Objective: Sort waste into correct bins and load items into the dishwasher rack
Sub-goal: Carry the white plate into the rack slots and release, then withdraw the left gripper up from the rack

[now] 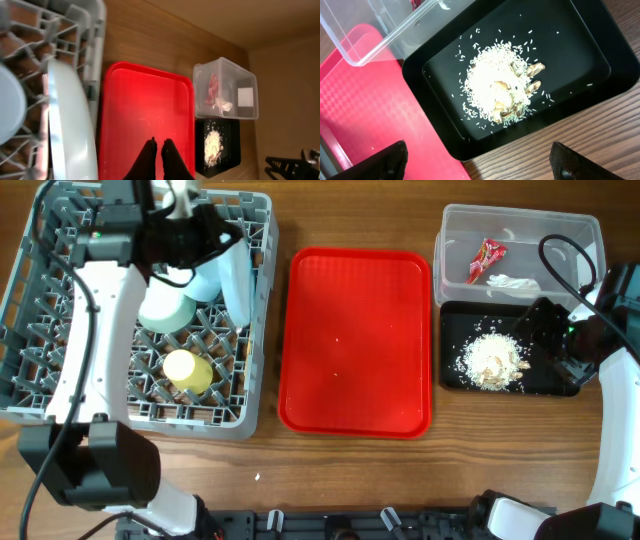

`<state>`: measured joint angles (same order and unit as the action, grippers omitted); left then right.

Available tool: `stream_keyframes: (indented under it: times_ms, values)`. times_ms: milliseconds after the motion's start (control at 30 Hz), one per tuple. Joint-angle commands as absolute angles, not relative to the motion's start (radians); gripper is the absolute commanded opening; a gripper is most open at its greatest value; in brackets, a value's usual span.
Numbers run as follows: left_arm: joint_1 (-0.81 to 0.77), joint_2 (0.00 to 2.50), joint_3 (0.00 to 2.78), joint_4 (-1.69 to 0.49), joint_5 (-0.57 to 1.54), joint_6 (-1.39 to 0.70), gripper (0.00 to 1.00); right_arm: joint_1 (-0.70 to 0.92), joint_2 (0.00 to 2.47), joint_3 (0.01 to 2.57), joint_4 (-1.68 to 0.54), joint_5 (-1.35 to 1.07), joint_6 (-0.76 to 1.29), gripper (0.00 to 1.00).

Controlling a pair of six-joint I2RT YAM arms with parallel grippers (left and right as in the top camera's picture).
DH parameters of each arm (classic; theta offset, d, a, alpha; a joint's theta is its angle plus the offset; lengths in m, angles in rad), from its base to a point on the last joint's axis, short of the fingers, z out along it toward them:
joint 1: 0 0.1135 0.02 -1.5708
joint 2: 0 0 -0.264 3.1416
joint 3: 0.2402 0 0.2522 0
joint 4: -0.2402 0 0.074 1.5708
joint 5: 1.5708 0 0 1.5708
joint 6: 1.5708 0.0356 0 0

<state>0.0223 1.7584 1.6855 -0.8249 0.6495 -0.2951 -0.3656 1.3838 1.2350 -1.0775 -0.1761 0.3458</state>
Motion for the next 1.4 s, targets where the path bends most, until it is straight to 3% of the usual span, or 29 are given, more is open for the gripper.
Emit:
stream_keyframes:
  times_ms: [0, 533, 800, 867, 967, 1200, 1233, 1267, 1300, 1367]
  values:
    - [0.062, 1.79, 1.687, -0.835, 0.683, -0.292, 0.04, -0.368, 1.395, 1.249, -1.079, -0.185, 0.343, 0.91]
    - [0.084, 1.769, 1.687, -0.902, 0.678, -0.244, 0.04, -0.368, 1.395, 1.249, -1.081, -0.19, 0.338, 0.92]
    - [0.084, 1.744, 1.687, -1.05, 0.258, -0.243, 0.06, -0.292, 1.395, 1.249, -1.069, -0.237, 0.26, 0.92]
    - [0.084, 1.744, 1.687, -1.103, 0.169, -0.243, 0.14, -0.239, 1.395, 1.249, -1.047, -0.234, 0.249, 0.92]
    - [0.084, 1.744, 1.687, -1.151, 0.053, -0.243, 0.37, -0.143, 1.395, 1.249, -0.976, -0.233, 0.236, 0.93]
    - [0.072, 1.744, 1.687, -1.156, 0.002, -0.15, 0.56, 0.042, 1.395, 1.249, -0.709, -0.204, 0.208, 0.98]
    - [0.072, 1.745, 1.687, -1.158, 0.007, -0.144, 0.66, 0.062, 1.396, 1.249, -0.688, -0.176, 0.207, 0.99]
    - [0.07, 1.745, 1.687, -1.165, 0.011, -0.141, 0.88, 0.078, 1.398, 1.249, -0.678, -0.153, 0.196, 0.99]
    - [0.069, 1.745, 1.687, -1.18, 0.014, -0.141, 1.0, 0.089, 1.4, 1.249, -0.674, -0.149, 0.171, 1.0]
    - [0.069, 1.745, 1.687, -1.219, 0.014, -0.142, 1.0, 0.099, 1.404, 1.249, -0.699, -0.15, 0.128, 1.0]
